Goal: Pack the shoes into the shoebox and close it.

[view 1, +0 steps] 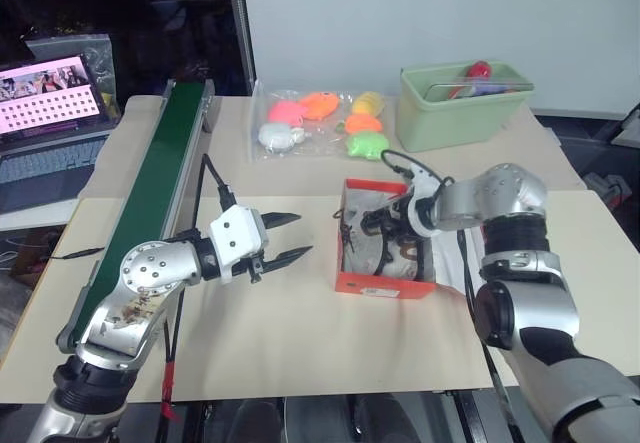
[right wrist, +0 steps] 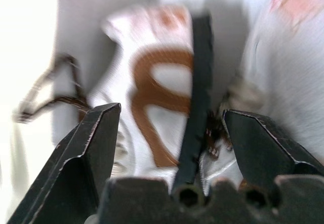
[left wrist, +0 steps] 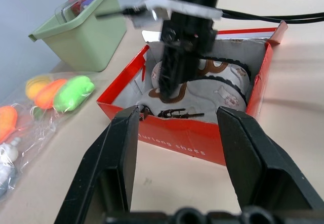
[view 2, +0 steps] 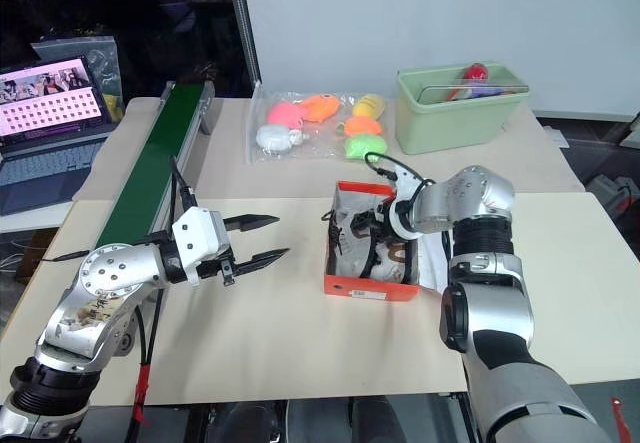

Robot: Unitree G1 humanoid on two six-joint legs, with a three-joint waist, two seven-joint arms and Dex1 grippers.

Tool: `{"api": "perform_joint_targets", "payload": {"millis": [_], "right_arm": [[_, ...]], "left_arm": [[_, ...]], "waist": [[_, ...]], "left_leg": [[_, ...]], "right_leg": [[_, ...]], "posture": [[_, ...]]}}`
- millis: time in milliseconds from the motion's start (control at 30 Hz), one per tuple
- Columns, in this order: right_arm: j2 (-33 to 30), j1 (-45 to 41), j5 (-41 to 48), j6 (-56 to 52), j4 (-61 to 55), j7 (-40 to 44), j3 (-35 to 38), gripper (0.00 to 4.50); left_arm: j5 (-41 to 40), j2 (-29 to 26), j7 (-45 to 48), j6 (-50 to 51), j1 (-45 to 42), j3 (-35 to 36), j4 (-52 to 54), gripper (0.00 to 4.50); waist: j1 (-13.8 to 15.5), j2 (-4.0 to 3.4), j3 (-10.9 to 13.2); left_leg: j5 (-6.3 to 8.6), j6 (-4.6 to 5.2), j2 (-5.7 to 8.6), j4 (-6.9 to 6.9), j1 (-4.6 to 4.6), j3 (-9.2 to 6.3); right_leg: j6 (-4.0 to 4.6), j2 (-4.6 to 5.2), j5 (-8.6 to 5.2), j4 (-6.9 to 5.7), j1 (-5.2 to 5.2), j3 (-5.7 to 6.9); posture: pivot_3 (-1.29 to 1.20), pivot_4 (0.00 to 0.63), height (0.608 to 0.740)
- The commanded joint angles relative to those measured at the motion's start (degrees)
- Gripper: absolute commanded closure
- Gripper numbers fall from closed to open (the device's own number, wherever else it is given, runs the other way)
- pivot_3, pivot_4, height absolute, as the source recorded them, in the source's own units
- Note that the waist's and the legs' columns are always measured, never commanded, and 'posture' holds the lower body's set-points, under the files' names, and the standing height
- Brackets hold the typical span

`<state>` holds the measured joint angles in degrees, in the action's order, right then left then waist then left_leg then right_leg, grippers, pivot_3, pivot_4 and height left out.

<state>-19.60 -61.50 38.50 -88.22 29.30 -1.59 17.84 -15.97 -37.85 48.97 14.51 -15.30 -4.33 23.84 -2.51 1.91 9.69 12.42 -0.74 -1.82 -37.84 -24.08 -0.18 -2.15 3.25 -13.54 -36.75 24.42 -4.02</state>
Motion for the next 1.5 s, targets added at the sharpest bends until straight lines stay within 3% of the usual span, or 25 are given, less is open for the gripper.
{"api": "perform_joint_targets", "payload": {"millis": [33, 100, 133, 200, 267, 367, 467, 600, 733, 867, 1133, 1400, 1500], "right_arm": [[-0.95, -1.33, 0.97, -4.21, -10.05, -0.88, 5.63, 0.73], [-2.1, 0.19, 4.6, -4.28, -15.17, -0.96, 6.96, 0.73], [-4.39, 2.5, 7.4, -4.28, -20.73, 1.81, 5.54, 1.23], [-7.07, 5.45, 10.67, -4.28, -27.34, 4.98, 3.54, 1.62], [-10.98, 9.75, 17.3, -4.28, -31.85, 9.09, 1.94, 2.31], [-24.2, 21.0, 29.04, -4.28, -41.85, 23.16, 0.87, 3.45], [-31.4, 27.77, 31.88, -3.12, -46.28, 30.87, 2.95, 4.45], [-43.91, 50.59, 30.51, 5.09, -62.78, 51.47, 7.33, 4.45], [-46.39, 62.62, 21.05, 15.5, -65.71, 55.43, 4.65, 4.45], [-40.94, 64.17, 8.06, 22.64, -62.69, 44.01, -4.79, 4.45], [-25.82, 63.16, -6.64, 28.15, -55.12, 26.23, -11.61, 4.45], [-12.28, 66.15, -17.16, 35.95, -48.99, 12.4, -9.7, 4.45], [-1.16, 65.5, -18.25, 40.78, -45.12, 2.8, -3.5, 4.45]], "left_arm": [[-0.19, 0.69, 0.87, -2.14, -1.54, -0.27, -0.16, 1.95], [-0.08, 1.3, 1.29, -2.61, -2.36, -0.88, -1.29, 1.95], [0.03, 1.75, 1.66, -3.05, -2.95, -1.35, -2.23, 1.95], [0.15, 2.22, 2.15, -3.64, -3.54, -1.8, -3.29, 1.95], [-0.01, 2.7, 2.72, -3.97, -4.07, -2.13, -4.1, 1.95], [-0.04, 3.8, 4.17, -4.89, -5.72, -3.34, -6.41, 1.95], [0.07, 4.35, 5.12, -5.77, -6.71, -3.89, -7.97, 1.95], [-0.21, 4.86, 7.19, -6.85, -7.45, -4.79, -9.6, 1.95], [-0.12, 5.09, 7.69, -7.19, -7.51, -5.15, -9.63, 1.95], [-0.22, 5.33, 7.67, -6.82, -7.41, -5.17, -9.04, 1.95], [-0.57, 4.6, 8.09, -6.28, -6.56, -4.49, -7.93, 1.95], [-0.93, 4.15, 8.48, -6.11, -7.31, -4.25, -8.58, 1.95], [-0.95, 4.23, 8.44, -5.94, -7.87, -4.2, -8.92, 1.95]], "waist": [[0.05, 0.0, 0.0], [0.17, 0.0, 0.0], [0.32, 0.0, 0.0], [0.76, 0.0, 0.0], [0.5, 0.0, 0.0], [1.01, 0.01, 0.01], [0.87, -0.02, 0.02], [1.43, -0.04, 0.0], [0.57, -0.03, -0.01], [0.36, 0.02, -0.04], [0.53, 0.0, -0.04], [1.06, 0.06, -0.11], [0.9, 0.11, -0.17]], "left_leg": [[0.0, 0.0, 0.0, 0.0, -0.02, -0.01], [0.0, 0.0, 0.0, 0.0, -0.03, -0.02], [0.0, 0.0, 0.0, 0.0, -0.05, -0.03], [0.0, 0.0, 0.02, 0.0, -0.11, -0.09], [0.02, 0.03, 0.03, 0.0, -0.13, -0.09], [0.02, 0.04, 0.05, 0.0, -0.15, -0.15], [0.03, 0.05, 0.07, -0.03, -0.1, -0.11], [0.05, 0.08, 0.02, -0.04, 0.08, -0.11], [0.09, 0.14, 0.02, -0.11, 0.27, 0.03], [0.08, 0.12, 0.0, -0.34, 0.34, 0.04], [0.08, 0.11, 0.06, -0.42, 0.23, 0.05], [0.08, 0.11, 0.05, -0.42, 0.3, 0.04], [0.07, 0.11, 0.03, -0.43, 0.34, 0.05]], "right_leg": [[0.0, 0.0, 0.0, 0.0, 0.0, 0.01], [0.0, 0.0, 0.0, 0.0, 0.0, 0.03], [0.0, 0.01, 0.0, 0.01, 0.0, 0.04], [-0.01, 0.02, -0.01, 0.02, -0.01, 0.1], [-0.03, 0.04, -0.01, 0.02, -0.02, 0.1], [-0.08, 0.04, -0.04, 0.13, -0.04, 0.12], [-0.1, 0.05, -0.06, 0.22, -0.1, 0.09], [-0.14, -0.03, -0.13, 0.13, -0.21, 0.05], [-0.18, 0.0, -0.16, 0.06, -0.35, -0.09], [-0.6, -0.03, -0.4, 0.02, -0.45, -0.11], [-0.35, 0.0, -0.25, -0.07, -0.33, -0.18], [-0.29, 0.0, -0.22, -0.09, -0.4, -0.16], [-0.35, -0.02, -0.25, -0.07, -0.46, -0.16]], "posture": [[0.0, 0.15, 0.729], [0.0, 0.15, 0.729], [0.0, 0.15, 0.729], [0.0, 0.15, 0.729], [0.0, 0.15, 0.729], [0.0, 0.15, 0.729], [0.0, 0.15, 0.729], [0.0, 0.15, 0.729], [0.0, 0.15, 0.729], [0.0, 0.15, 0.729], [0.0, 0.15, 0.729], [0.0, 0.15, 0.729], [0.0, 0.15, 0.729]]}}
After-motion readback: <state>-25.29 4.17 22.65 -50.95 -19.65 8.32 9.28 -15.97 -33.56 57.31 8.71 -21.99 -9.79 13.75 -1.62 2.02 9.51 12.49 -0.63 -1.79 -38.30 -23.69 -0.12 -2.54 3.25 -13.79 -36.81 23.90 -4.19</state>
